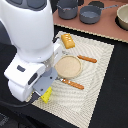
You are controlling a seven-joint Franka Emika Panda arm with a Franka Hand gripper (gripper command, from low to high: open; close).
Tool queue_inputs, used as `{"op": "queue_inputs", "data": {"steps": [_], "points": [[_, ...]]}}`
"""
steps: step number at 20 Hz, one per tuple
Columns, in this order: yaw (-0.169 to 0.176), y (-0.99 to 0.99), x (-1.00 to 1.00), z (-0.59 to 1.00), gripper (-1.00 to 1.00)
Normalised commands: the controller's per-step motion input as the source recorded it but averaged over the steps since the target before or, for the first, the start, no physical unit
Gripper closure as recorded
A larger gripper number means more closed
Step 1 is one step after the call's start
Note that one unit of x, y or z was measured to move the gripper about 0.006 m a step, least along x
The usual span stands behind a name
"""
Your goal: Interact with the objects in diverse but meaningful ways.
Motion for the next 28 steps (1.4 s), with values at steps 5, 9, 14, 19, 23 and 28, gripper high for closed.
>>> {"op": "queue_inputs", "data": {"steps": [5, 9, 14, 19, 23, 28], "points": [[0.025, -0.25, 0.15, -0.09, -1.00], [0.022, -0.26, 0.13, -0.16, -1.00], [0.028, -0.29, 0.07, -0.22, -1.00], [0.023, -0.30, 0.09, -0.18, -1.00], [0.025, -0.30, 0.09, -0.14, -1.00], [0.027, -0.30, 0.07, -0.15, -1.00]]}}
